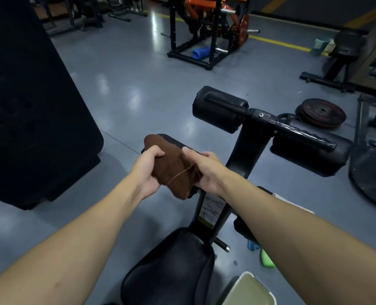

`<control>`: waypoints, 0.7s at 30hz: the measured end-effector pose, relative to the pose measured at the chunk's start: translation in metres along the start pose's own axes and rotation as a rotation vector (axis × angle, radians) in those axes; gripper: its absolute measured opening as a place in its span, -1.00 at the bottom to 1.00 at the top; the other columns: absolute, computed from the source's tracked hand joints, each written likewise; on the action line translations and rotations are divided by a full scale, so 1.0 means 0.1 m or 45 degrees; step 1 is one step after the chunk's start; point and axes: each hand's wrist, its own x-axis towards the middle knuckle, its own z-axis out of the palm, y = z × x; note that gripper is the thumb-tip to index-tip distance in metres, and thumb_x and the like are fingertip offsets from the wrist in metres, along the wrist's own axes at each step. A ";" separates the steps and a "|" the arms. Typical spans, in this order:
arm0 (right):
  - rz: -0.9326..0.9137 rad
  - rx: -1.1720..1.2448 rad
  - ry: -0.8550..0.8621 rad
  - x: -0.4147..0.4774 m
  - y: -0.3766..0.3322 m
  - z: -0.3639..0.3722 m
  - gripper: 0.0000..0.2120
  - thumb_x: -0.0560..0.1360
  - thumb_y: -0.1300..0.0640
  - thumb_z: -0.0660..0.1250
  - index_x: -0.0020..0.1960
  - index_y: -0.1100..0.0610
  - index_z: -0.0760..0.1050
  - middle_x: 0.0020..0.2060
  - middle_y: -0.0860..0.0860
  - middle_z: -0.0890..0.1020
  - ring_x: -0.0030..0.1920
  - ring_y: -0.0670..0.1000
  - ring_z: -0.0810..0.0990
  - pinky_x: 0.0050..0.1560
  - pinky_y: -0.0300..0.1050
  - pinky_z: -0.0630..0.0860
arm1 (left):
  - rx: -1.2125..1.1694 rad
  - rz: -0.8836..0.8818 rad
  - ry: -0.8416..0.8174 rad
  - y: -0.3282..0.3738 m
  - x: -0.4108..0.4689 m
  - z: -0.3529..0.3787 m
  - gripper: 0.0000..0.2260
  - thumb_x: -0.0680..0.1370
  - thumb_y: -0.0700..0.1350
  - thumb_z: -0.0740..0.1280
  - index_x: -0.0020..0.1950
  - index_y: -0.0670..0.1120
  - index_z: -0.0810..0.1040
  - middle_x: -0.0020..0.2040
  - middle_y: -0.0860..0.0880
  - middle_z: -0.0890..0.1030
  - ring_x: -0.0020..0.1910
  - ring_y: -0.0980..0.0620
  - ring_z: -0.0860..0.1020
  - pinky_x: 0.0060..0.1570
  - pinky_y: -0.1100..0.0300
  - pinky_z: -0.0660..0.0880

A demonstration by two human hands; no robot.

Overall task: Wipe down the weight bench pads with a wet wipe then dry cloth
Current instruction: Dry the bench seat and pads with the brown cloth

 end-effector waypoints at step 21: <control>-0.226 -0.813 0.001 -0.60 2.63 -0.95 -0.64 0.44 0.13 0.52 0.19 0.10 0.53 0.14 0.04 0.63 0.09 0.07 0.61 0.17 0.06 0.57 | 0.350 -0.082 0.341 -2.64 -1.10 -1.03 -0.81 0.57 -0.31 0.28 0.18 -0.17 0.44 0.00 -0.18 0.66 -0.14 -0.10 0.68 -0.23 -0.09 0.64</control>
